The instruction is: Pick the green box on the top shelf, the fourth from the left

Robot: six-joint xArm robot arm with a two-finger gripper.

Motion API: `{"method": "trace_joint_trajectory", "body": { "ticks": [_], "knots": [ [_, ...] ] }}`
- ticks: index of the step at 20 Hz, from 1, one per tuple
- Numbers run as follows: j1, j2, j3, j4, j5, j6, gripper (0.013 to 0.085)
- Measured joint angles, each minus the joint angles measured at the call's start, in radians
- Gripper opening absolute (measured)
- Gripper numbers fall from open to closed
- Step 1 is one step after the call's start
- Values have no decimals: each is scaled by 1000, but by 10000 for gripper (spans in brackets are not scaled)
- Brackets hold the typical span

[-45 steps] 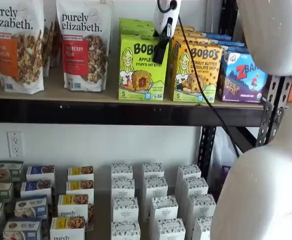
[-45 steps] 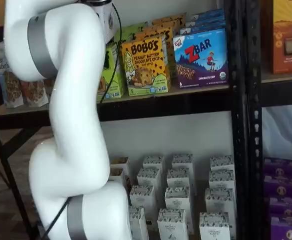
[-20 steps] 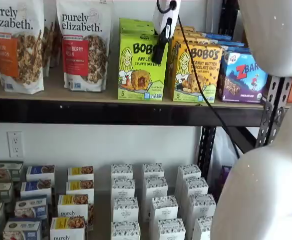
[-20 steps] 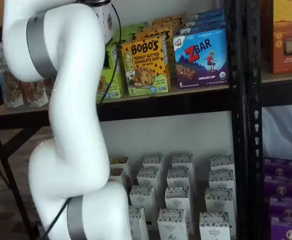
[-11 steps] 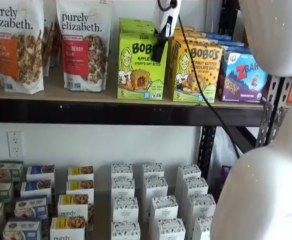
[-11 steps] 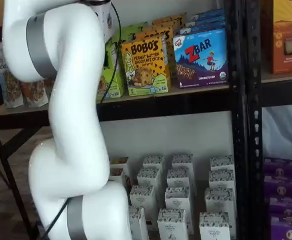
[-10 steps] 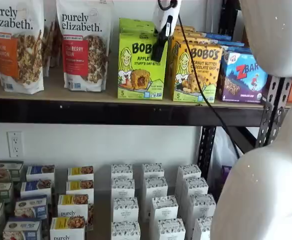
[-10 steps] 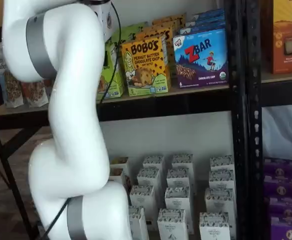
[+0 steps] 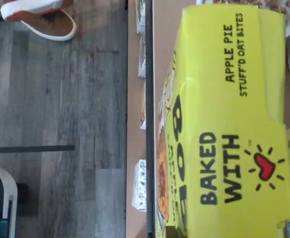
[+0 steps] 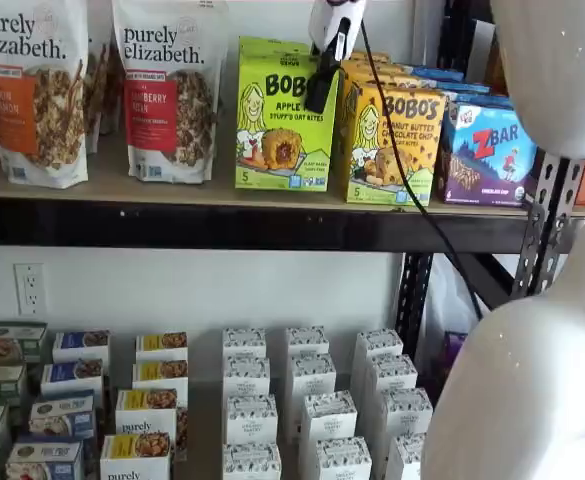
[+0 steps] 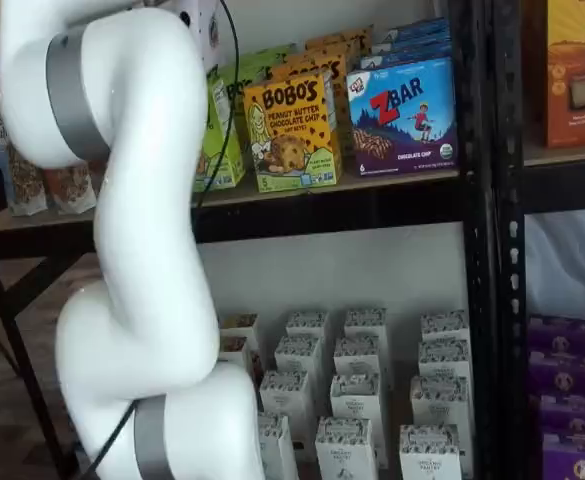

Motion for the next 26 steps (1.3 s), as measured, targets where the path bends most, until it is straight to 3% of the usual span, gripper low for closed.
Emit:
{"method": "trace_joint_trajectory", "body": {
  "ticks": [6, 15, 26],
  "knots": [
    [-11, -38, -8, 23, 43, 2, 250],
    [-40, -110, 10, 17, 121, -16, 250],
    [-110, -212, 72, 26, 193, -74, 250]
  ]
}}
